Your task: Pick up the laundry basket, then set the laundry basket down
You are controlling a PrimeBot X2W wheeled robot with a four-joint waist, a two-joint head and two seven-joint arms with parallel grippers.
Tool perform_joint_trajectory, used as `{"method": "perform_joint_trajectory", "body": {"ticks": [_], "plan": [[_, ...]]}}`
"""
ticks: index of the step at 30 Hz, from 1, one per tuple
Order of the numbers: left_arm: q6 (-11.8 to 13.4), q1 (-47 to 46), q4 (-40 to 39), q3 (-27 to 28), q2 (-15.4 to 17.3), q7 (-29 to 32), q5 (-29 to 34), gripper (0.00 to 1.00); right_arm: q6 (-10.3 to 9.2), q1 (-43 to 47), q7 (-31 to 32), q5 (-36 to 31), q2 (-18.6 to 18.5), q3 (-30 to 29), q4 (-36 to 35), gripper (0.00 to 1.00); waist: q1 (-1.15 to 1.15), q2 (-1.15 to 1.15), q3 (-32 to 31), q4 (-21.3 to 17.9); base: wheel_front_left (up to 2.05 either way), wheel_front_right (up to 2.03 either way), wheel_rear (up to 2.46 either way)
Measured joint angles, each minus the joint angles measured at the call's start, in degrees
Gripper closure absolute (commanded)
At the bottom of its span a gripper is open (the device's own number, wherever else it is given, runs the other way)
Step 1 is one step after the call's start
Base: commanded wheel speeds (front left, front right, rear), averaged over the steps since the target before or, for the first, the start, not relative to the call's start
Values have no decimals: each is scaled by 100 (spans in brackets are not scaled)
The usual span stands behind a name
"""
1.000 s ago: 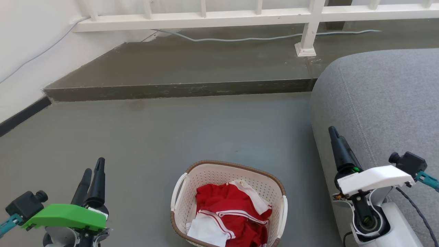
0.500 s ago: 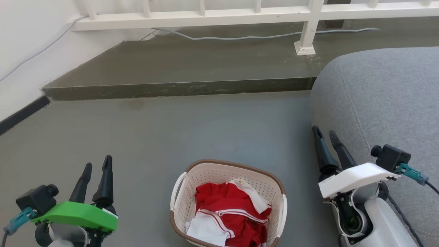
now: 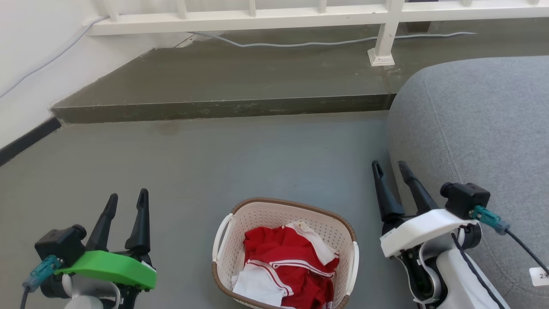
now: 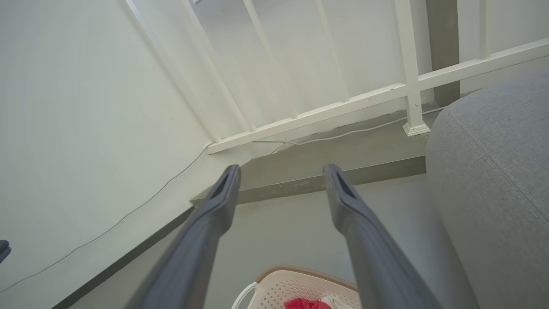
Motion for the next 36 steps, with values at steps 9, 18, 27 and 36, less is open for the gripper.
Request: {"method": "perform_joint_trajectory", "body": {"ticks": [9, 18, 27, 36], "plan": [[0, -26, -75, -18, -11, -193, 701, 0, -109, -35, -182, -711, 1, 263, -57, 0, 0, 0, 33, -14, 0, 0, 0], [-7, -26, -126, -60, -26, -364, 1372, 0, -209, -118, -354, -1360, -3, 480, -122, 0, 0, 0, 56, -35, 0, 0, 0], [-34, -27, -121, 15, -138, -368, 1469, 0, -252, -118, -388, -1421, -3, 477, -121, 0, 0, 0, 41, -40, 0, 0, 0], [-76, -26, -111, 97, -186, -368, 1516, 0, -258, -118, -392, -1421, -3, 474, -121, 0, 0, 0, 35, -44, 0, 0, 0]]}}
